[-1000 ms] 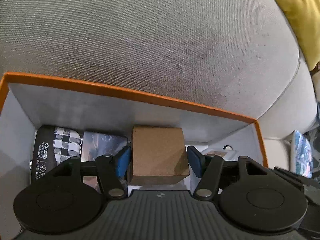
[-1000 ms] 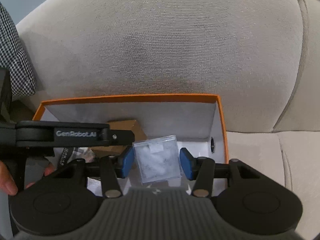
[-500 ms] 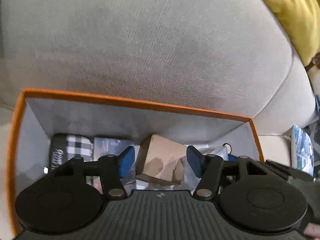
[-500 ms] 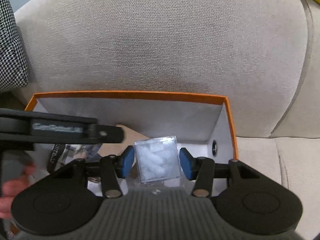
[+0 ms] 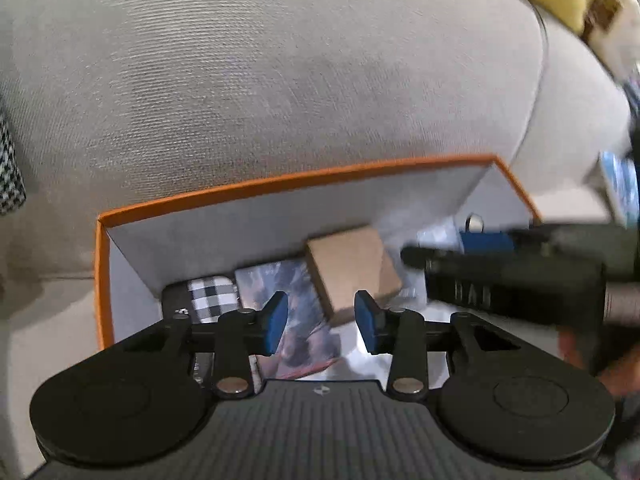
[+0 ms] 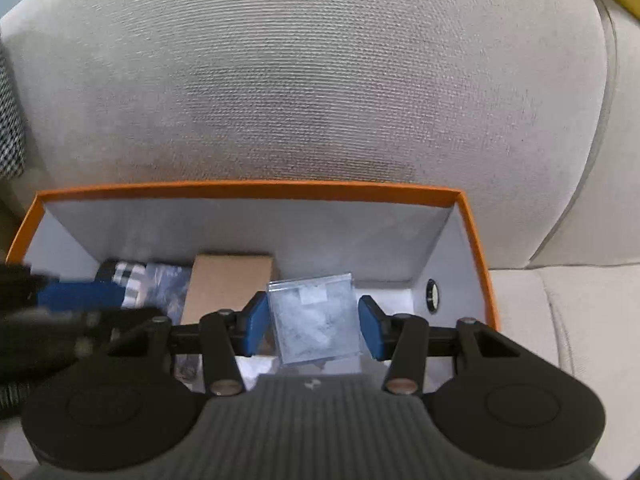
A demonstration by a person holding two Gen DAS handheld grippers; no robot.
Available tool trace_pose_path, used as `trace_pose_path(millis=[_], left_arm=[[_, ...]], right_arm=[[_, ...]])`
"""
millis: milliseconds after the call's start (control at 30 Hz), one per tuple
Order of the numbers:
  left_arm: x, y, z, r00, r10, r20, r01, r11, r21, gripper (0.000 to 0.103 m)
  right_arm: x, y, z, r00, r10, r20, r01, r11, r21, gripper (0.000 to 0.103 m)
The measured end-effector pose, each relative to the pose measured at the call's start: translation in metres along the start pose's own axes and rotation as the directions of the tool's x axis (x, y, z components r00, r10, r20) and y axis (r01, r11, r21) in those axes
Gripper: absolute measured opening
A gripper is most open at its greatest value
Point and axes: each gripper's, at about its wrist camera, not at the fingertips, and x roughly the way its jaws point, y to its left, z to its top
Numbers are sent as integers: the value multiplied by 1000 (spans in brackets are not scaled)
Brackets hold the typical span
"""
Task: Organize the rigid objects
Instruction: 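Open both tools to release the cube and clear box, then withdraw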
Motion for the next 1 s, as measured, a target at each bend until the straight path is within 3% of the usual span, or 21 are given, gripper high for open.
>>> trace_pose_path(millis=[133,267,367,533,567,600,800,933,1000], left_arm=[[9,-9,-6,1000,-2,-25,4,997,83,46],[16,-15,-9,999,-2,-42,5,996,91,46],[17,-16,-10,999,-2,-45,7,995,98,46],[20,-17,-12,999,10,-52,-4,994,108,46],[22,-18,-11,998,17,-56,-11,994,111,46],[25,-20,-11,998,22,-58,-15,993,116,45],[36,-30,-8,997,36,-70,-26,990,141,46],[50,-32,-5,995,48,-87,-34,988,151,46],[55,-33,-4,994,61,-88,-47,987,151,46]], right_arm=[[11,-1,7,999,19,-31,-18,1000,17,50],[18,-8,17,997,68,-40,-66,996,55,51],[18,-7,23,996,86,-27,-86,996,21,53],[10,-9,20,995,90,-38,-94,991,-101,50],[9,-9,18,995,92,-43,-97,986,-137,42],[8,-9,17,994,95,-54,-104,978,-181,37],[13,-2,4,990,85,-113,-124,906,-406,36],[25,0,-7,990,65,-126,-119,869,-481,30],[30,2,-6,992,51,-120,-104,860,-499,23]])
